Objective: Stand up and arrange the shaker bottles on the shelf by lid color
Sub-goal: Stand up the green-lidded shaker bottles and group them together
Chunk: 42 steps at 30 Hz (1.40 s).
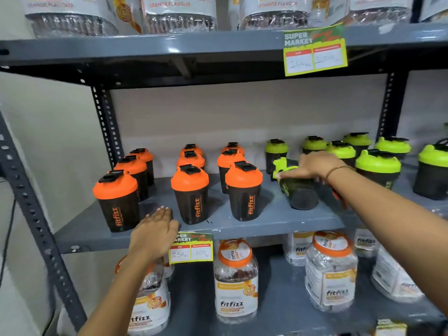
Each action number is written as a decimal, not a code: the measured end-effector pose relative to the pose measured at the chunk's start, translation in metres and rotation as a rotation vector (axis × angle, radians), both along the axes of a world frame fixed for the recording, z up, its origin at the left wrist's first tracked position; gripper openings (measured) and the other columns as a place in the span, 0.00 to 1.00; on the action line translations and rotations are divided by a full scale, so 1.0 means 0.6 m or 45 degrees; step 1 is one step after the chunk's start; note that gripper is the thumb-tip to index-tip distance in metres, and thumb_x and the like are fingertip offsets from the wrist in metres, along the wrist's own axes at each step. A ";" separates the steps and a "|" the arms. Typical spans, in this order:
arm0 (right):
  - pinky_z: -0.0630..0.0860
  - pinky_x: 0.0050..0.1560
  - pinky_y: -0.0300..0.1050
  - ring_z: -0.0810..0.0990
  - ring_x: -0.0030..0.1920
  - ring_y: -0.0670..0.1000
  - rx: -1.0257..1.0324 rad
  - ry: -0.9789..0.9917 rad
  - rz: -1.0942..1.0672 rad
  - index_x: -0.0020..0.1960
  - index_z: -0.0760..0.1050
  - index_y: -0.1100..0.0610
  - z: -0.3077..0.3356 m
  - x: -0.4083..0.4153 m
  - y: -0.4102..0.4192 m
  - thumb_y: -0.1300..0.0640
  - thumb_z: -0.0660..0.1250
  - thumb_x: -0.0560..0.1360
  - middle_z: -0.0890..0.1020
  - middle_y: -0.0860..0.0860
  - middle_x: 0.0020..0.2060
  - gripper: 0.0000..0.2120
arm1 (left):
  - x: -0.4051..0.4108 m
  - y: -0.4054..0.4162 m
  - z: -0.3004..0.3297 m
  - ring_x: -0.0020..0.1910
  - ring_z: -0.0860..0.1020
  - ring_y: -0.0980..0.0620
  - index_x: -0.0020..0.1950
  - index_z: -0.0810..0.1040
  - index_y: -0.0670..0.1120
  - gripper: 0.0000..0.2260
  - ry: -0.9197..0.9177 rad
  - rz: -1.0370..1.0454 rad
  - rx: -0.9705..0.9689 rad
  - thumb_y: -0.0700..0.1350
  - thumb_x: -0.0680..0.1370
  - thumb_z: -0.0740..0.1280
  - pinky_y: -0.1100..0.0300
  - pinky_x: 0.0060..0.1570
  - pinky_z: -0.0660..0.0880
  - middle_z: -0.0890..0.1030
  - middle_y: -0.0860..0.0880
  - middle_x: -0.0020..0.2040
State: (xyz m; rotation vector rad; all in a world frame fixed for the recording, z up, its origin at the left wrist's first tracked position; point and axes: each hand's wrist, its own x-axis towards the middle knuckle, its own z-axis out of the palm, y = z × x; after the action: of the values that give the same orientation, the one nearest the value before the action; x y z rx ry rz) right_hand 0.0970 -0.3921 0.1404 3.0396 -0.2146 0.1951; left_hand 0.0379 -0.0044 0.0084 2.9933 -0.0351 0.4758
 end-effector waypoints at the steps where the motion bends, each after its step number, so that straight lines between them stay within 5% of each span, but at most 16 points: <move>1: 0.74 0.48 0.47 0.80 0.40 0.55 0.033 0.036 -0.042 0.51 0.77 0.55 -0.013 -0.002 0.000 0.13 0.50 0.54 0.84 0.53 0.45 0.51 | 0.000 0.000 0.001 0.77 0.57 0.51 0.77 0.58 0.43 0.25 0.005 0.002 -0.004 0.51 0.81 0.47 0.54 0.76 0.53 0.59 0.45 0.78; 4: 0.72 0.50 0.48 0.81 0.58 0.58 0.211 0.035 -0.117 0.70 0.70 0.56 -0.044 -0.002 -0.004 0.12 0.51 0.51 0.79 0.56 0.64 0.63 | -0.001 0.000 0.003 0.77 0.57 0.51 0.77 0.57 0.43 0.25 0.019 0.002 -0.014 0.51 0.81 0.47 0.54 0.75 0.53 0.59 0.45 0.78; 8: 0.76 0.55 0.53 0.76 0.64 0.61 0.462 0.053 -0.085 0.76 0.59 0.57 -0.054 -0.007 -0.007 0.20 0.65 0.55 0.70 0.58 0.73 0.62 | -0.002 0.002 0.004 0.77 0.57 0.50 0.77 0.58 0.43 0.25 0.026 -0.009 0.000 0.51 0.81 0.47 0.53 0.76 0.53 0.59 0.44 0.78; 13: 0.79 0.42 0.49 0.77 0.57 0.55 1.065 0.041 -0.003 0.74 0.57 0.56 -0.071 -0.011 -0.026 0.32 0.73 0.61 0.74 0.56 0.65 0.52 | -0.004 0.002 0.006 0.77 0.57 0.50 0.77 0.59 0.43 0.25 0.023 -0.020 0.007 0.51 0.81 0.47 0.53 0.75 0.53 0.59 0.44 0.78; 19: 0.76 0.42 0.43 0.81 0.36 0.39 1.600 -0.087 0.287 0.54 0.71 0.46 -0.088 -0.028 -0.050 0.45 0.74 0.70 0.84 0.41 0.36 0.17 | -0.005 0.001 0.005 0.77 0.58 0.50 0.76 0.60 0.43 0.25 -0.003 -0.019 0.003 0.51 0.81 0.47 0.53 0.75 0.55 0.60 0.44 0.78; 23: 0.80 0.48 0.42 0.84 0.54 0.45 1.743 0.033 0.479 0.64 0.73 0.48 -0.101 -0.042 -0.068 0.61 0.75 0.71 0.85 0.46 0.54 0.24 | -0.006 0.000 0.005 0.77 0.58 0.50 0.76 0.60 0.43 0.25 -0.007 -0.024 0.003 0.51 0.81 0.48 0.53 0.75 0.55 0.60 0.44 0.78; 27: 0.80 0.47 0.38 0.83 0.58 0.48 1.805 0.098 0.599 0.69 0.70 0.56 -0.113 -0.041 -0.077 0.72 0.72 0.70 0.83 0.52 0.60 0.30 | -0.006 0.000 0.004 0.77 0.59 0.50 0.76 0.60 0.43 0.24 -0.020 -0.021 0.014 0.51 0.82 0.48 0.53 0.75 0.55 0.60 0.44 0.77; 37: 0.75 0.55 0.43 0.81 0.57 0.50 1.874 0.249 0.749 0.72 0.67 0.52 -0.105 -0.029 -0.107 0.74 0.67 0.70 0.80 0.51 0.64 0.35 | 0.000 0.004 -0.003 0.76 0.59 0.50 0.76 0.60 0.44 0.24 -0.045 -0.014 0.046 0.51 0.82 0.48 0.54 0.75 0.56 0.61 0.45 0.77; 39: 0.71 0.52 0.46 0.76 0.54 0.51 2.115 0.122 0.758 0.73 0.67 0.55 -0.083 -0.025 -0.116 0.70 0.62 0.68 0.78 0.54 0.65 0.33 | 0.003 0.006 -0.004 0.76 0.60 0.51 0.76 0.60 0.44 0.25 -0.051 -0.010 0.050 0.52 0.82 0.47 0.54 0.75 0.57 0.61 0.45 0.77; 42: 0.72 0.61 0.50 0.77 0.61 0.54 2.357 -0.241 0.715 0.69 0.70 0.56 -0.045 -0.002 -0.123 0.67 0.52 0.73 0.77 0.56 0.64 0.27 | 0.001 0.005 -0.004 0.76 0.60 0.51 0.76 0.60 0.44 0.30 -0.056 -0.001 0.054 0.55 0.78 0.41 0.55 0.74 0.57 0.62 0.45 0.77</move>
State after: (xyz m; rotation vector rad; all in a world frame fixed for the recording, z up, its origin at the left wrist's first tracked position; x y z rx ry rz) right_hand 0.0956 -0.4661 0.1132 4.7615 1.1299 0.5579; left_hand 0.0386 -0.0015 0.0060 3.0239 -0.0502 0.5478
